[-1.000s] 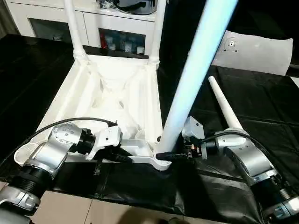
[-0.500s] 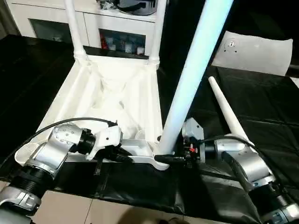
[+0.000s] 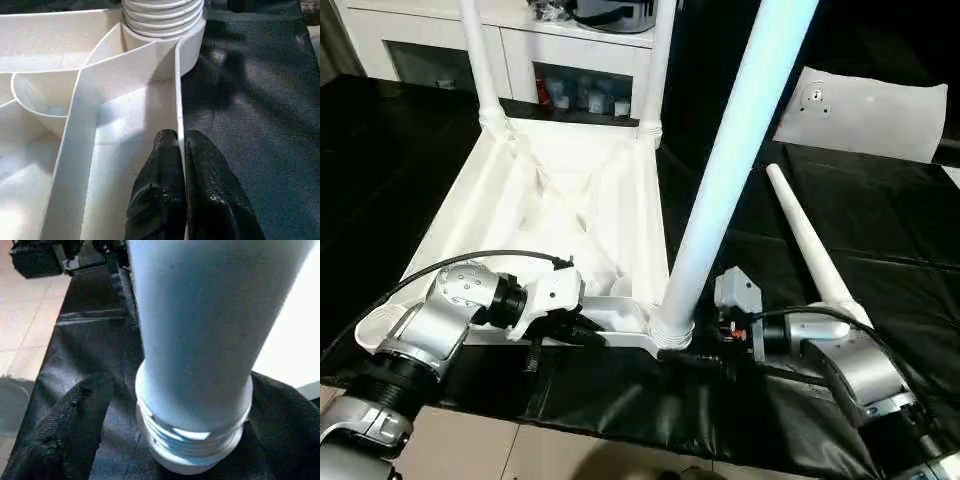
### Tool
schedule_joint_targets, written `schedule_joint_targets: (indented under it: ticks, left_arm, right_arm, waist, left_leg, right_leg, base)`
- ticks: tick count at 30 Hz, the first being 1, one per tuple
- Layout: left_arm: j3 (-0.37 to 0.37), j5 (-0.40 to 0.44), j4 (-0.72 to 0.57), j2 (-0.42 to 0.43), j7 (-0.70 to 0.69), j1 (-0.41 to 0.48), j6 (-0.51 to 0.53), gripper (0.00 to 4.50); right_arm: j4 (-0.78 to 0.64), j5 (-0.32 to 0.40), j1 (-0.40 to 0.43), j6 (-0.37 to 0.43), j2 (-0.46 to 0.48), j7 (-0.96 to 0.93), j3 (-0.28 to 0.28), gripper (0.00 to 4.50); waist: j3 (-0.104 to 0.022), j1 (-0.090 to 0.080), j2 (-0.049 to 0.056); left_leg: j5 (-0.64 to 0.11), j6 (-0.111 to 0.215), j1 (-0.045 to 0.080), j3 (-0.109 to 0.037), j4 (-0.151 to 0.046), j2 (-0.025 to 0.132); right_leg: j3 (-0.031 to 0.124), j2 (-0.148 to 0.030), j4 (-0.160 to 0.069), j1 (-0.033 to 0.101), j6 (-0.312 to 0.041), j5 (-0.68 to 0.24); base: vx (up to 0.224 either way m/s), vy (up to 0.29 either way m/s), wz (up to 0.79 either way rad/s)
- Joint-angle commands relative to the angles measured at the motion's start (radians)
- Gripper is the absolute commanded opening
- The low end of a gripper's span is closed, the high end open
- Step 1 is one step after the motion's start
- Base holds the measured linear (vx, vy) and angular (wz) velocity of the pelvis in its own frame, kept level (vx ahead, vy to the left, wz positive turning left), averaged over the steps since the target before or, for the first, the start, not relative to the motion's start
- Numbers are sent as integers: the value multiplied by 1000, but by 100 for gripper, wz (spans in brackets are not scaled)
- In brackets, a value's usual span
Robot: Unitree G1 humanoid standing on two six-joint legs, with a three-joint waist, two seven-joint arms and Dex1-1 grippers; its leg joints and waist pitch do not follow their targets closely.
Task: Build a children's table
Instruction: Rotate leg to tighten
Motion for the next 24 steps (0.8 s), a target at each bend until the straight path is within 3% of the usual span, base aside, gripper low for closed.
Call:
schedule_joint_targets:
  ticks: [1,12,19,24]
  left_arm:
    - [16,3,21,-16,37,-3,3,0]
    - [19,3,27,-13,31,-5,0,0]
    - [21,2,21,-8,29,4,2,0]
    - [35,-4,12,-8,51,15,13,0]
  right_arm:
    - [5,18,-4,12,3,5,-15,386]
    - [23,25,-10,17,4,26,-16,291]
    - [28,19,-7,18,12,28,-8,277]
    - [31,17,4,13,29,21,-3,275]
  waist:
    - [-45,-7,8]
    - [-44,-5,12]
    - [-43,-6,9]
    - [-41,-7,12]
  left_leg:
    - [-168,41,-33,22,-97,2]
    - [-164,39,-35,23,-99,4]
    - [-172,39,-35,22,-100,4]
    - [-187,36,-35,21,-101,4]
  right_leg:
    - [26,-42,-81,56,-147,-462]
    - [26,-44,-78,58,-161,-443]
    - [27,-45,-82,57,-149,-470]
    - [26,-45,-85,55,-141,-498]
  base:
    - [0,0,0]
    - [0,0,0]
    - [0,0,0]
    - [0,0,0]
